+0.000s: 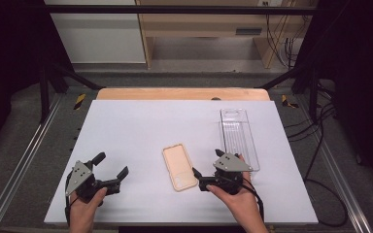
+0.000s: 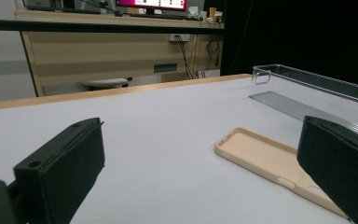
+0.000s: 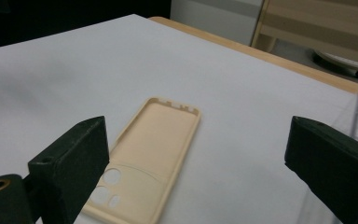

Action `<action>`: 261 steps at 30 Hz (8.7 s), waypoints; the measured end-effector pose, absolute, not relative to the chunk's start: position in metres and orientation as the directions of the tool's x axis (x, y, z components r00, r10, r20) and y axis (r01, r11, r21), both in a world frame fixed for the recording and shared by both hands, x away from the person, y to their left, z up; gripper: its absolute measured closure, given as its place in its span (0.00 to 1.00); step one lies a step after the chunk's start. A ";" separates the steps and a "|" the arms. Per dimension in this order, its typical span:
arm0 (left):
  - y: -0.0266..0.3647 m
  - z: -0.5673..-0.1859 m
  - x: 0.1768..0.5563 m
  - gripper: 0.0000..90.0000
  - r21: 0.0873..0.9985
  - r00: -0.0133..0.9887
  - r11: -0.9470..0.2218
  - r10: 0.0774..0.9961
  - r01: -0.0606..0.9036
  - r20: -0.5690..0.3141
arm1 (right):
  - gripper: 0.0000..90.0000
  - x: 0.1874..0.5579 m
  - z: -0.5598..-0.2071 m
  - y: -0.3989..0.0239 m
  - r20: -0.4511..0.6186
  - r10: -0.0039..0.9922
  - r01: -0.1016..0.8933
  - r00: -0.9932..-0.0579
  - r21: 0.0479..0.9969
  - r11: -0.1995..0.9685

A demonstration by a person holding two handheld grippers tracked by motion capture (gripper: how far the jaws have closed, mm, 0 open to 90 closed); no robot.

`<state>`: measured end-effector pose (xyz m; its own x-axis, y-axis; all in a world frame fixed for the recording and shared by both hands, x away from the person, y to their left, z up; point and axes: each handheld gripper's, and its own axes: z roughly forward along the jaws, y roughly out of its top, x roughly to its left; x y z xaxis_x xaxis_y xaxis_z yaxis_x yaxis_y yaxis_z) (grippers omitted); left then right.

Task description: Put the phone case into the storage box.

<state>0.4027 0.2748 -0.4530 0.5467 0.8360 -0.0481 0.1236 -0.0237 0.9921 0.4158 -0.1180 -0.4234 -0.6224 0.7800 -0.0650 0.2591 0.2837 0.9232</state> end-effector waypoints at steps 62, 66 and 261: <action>0.272 -0.454 0.403 0.01 0.990 0.556 -0.064 0.831 0.127 -0.017 | 1.00 0.422 -0.474 -0.090 0.086 0.665 0.547 -0.742 0.650 0.528; 0.272 -0.454 0.403 0.01 0.990 0.555 -0.066 0.831 0.129 -0.017 | 1.00 0.416 -0.473 -0.103 0.081 0.669 0.551 -0.739 0.644 0.531; 0.166 -0.474 0.418 0.13 0.730 0.601 -0.669 0.530 -0.138 0.599 | 0.15 0.431 -0.402 -0.088 0.094 0.673 0.513 -0.734 0.726 0.458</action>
